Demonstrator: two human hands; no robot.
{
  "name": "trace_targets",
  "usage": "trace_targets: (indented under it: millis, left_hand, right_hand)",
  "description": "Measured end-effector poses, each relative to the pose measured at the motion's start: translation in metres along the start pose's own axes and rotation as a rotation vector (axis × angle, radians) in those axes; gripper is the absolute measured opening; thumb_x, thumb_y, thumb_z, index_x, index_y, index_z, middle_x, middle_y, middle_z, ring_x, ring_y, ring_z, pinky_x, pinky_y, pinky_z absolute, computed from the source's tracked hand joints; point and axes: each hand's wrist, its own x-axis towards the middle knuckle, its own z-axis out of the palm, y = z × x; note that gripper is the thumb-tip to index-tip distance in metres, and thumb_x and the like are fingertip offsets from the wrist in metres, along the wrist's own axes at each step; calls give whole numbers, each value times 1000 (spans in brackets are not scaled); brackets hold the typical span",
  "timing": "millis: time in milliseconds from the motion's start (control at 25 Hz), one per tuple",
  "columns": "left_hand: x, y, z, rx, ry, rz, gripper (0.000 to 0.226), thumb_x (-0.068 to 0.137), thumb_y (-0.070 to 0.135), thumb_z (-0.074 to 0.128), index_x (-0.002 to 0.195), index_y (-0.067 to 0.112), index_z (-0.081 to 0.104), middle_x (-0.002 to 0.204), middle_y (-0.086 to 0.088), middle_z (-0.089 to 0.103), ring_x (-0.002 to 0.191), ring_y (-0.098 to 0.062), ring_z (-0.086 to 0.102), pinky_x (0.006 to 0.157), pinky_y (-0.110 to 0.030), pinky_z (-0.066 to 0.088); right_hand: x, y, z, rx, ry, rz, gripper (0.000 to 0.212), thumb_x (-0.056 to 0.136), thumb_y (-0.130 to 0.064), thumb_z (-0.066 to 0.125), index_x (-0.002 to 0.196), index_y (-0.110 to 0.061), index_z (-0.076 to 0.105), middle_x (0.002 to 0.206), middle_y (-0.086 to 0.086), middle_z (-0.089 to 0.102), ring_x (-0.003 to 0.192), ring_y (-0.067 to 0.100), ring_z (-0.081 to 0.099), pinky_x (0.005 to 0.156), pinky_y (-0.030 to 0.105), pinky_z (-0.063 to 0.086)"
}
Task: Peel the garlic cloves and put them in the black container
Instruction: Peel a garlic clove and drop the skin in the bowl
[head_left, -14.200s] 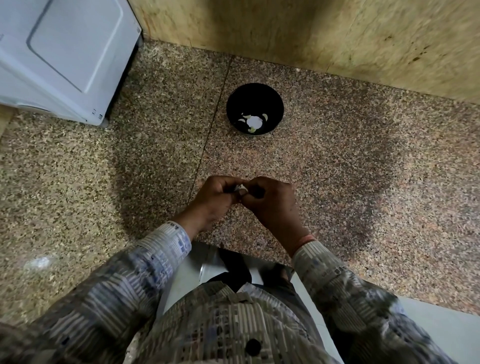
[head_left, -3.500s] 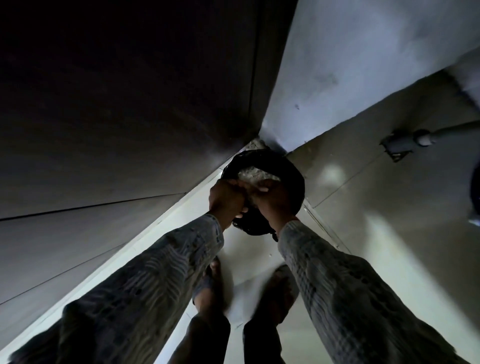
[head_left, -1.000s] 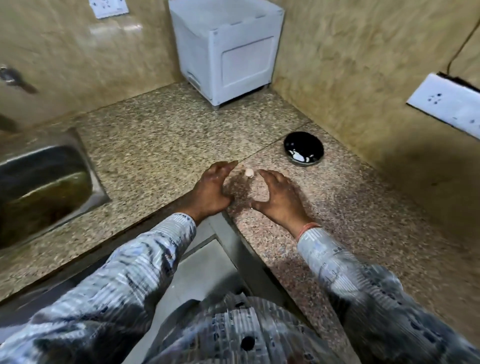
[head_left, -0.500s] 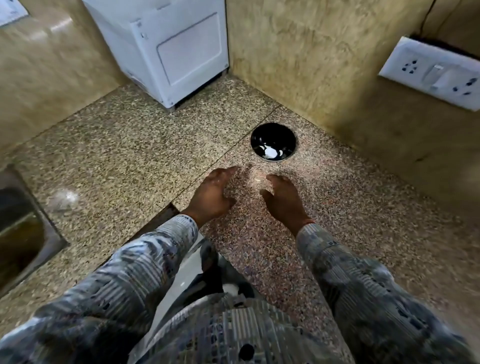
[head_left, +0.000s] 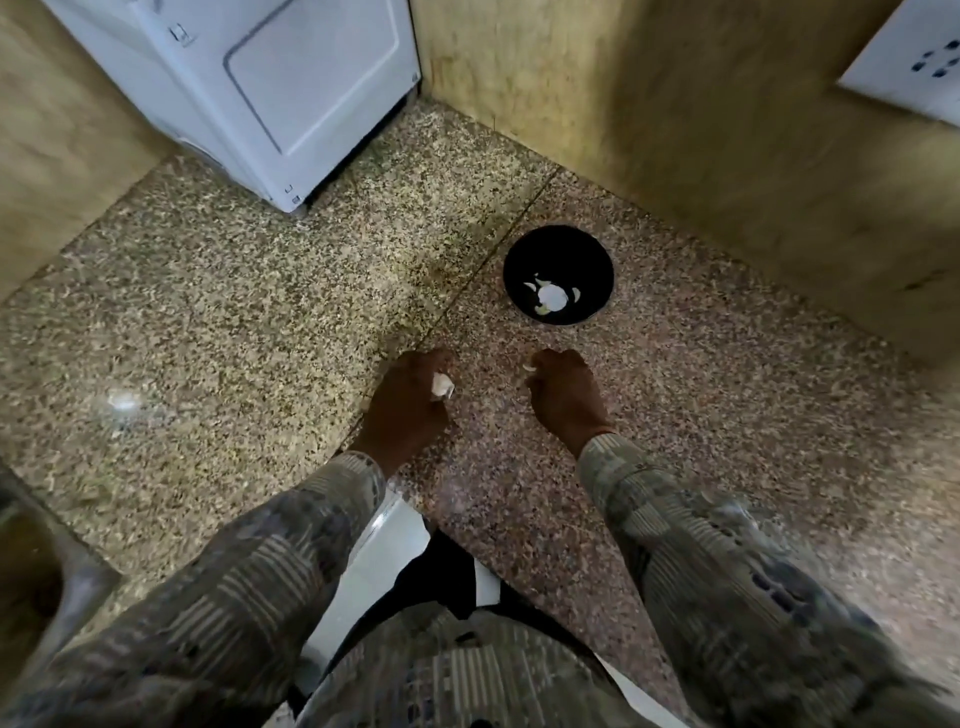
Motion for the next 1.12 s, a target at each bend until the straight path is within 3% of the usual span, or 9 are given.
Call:
trace_targets:
  millis: [200,360,480,600,760,840,920,1000,1120]
  left_hand:
    - [29,-20,4,46,-99,65,67,75,9,68,140,22,60,127,-8,60,117,-28,58,98,-32,45]
    - [46,-23,4,56,-92,169,39,79,8,72,117,18,75,117,-8,68,109,-27,65,95,-31,48]
    - [50,-15,-3,-109,-153,86,28,79,11,82,105,19,78,101,4,72,92,-5,66,81,-17,47]
    - [55,-7,-1,-364,-259,-102,29,74,10,89,93,28,76,85,20,73,73,14,65,66,-6,45]
    - [56,-4,7,-618,-304,-181,29,67,11,93,85,25,75,82,7,78,78,-3,72,73,-25,56]
    - [53,-1,10,-692,-301,-176,31,59,24,95,82,28,75,83,4,78,79,-11,72,75,-32,60]
    - [50,4,12,-716,-335,-162,31,62,23,94,87,25,76,84,2,78,79,-12,71,70,-31,58]
    - [48,7,15,-702,-382,-153,27,72,12,90,95,20,78,88,2,79,81,-11,72,70,-28,56]
    - [44,8,18,-679,-420,-148,31,72,20,86,102,23,80,92,1,80,90,-20,76,78,-39,62]
  right_hand:
    - [-1,-18,11,-5,102,30,17,93,-12,55,107,-12,66,109,17,57,91,43,60,70,44,52]
    - [-2,-46,0,287,254,107,12,100,-13,53,96,-10,64,89,8,67,78,28,60,62,32,35]
    - [16,-66,-24,540,411,230,15,98,-22,59,104,-18,72,93,2,76,80,14,67,70,30,50]
    - [28,-65,-39,750,422,333,25,87,-31,63,108,-24,75,92,-4,79,81,14,76,80,47,63]
    - [-10,-63,-29,793,344,394,19,87,-11,70,98,-23,80,85,-4,79,78,16,77,78,46,65]
    - [-33,-63,-14,904,183,446,20,89,-6,73,99,-20,81,89,-1,80,86,23,77,79,45,65]
    - [-48,-64,-1,1047,49,462,16,89,-5,77,103,-14,80,93,8,80,89,28,77,80,43,64]
    - [-55,-65,8,1086,63,459,14,87,-8,81,100,-13,80,91,10,80,83,24,74,80,44,62]
    - [-56,-61,15,1004,139,473,15,86,-8,82,96,-20,81,87,3,80,83,21,77,81,45,64]
